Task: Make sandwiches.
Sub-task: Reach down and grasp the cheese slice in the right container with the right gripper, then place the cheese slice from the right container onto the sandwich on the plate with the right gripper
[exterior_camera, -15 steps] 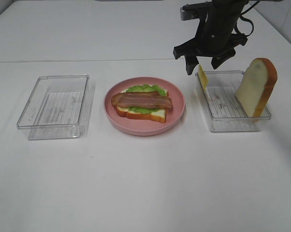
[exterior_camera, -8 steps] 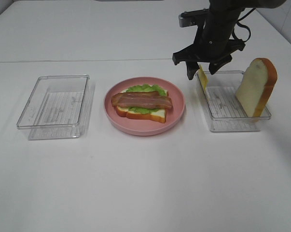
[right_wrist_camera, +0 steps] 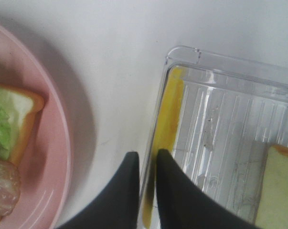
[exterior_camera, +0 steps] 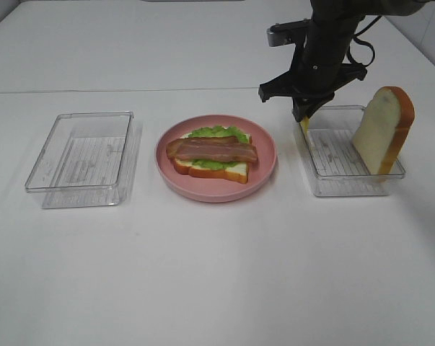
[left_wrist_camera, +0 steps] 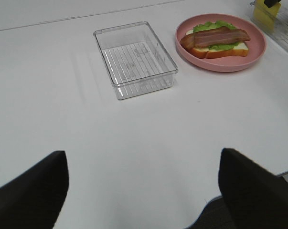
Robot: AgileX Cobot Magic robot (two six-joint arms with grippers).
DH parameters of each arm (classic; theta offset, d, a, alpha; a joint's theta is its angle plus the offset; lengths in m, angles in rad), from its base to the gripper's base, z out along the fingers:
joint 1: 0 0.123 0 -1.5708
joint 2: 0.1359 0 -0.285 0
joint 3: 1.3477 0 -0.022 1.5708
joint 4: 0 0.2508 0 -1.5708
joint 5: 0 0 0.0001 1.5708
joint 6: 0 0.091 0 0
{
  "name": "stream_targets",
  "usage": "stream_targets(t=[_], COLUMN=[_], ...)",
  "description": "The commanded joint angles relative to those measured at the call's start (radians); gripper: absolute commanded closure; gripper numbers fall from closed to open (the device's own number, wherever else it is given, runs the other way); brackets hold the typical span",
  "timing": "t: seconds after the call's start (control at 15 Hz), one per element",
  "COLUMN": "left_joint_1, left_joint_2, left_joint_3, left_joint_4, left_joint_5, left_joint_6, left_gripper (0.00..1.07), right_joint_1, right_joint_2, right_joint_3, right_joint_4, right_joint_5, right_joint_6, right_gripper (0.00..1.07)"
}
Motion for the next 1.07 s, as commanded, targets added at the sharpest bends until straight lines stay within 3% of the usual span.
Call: stream_targets(t=[0.07, 0.67, 0.87, 1.07], left_joint_1=[0.004, 0.004, 0.004, 0.004], left_joint_2=[-0.014, -0.014, -0.014, -0.014], left_joint_3=[0.003, 0.003, 0.003, 0.003], left_joint_4=[-0.003, -0.003, -0.003, -0.003], left_joint_5=[-0.011, -0.011, -0.011, -0.011], left_joint_6=[0.0, 0.0, 0.0, 0.0], left_gripper=[0.25, 0.25, 0.25, 0.25], right_joint_1=[0.0, 0.001, 0.002, 0.002], right_joint_2=[0.003, -0.144, -0.218, -0.235], right_joint_3=[-0.005, -0.005, -0.005, -0.005], right_joint_4=[-0.011, 0.019, 0.127, 0.375], right_joint_5=[0.012, 0.021, 0.025, 0.028], right_joint_6=[-0.003, -0.012, -0.077, -0.205], right_gripper=[1.07, 1.07, 1.07, 1.07])
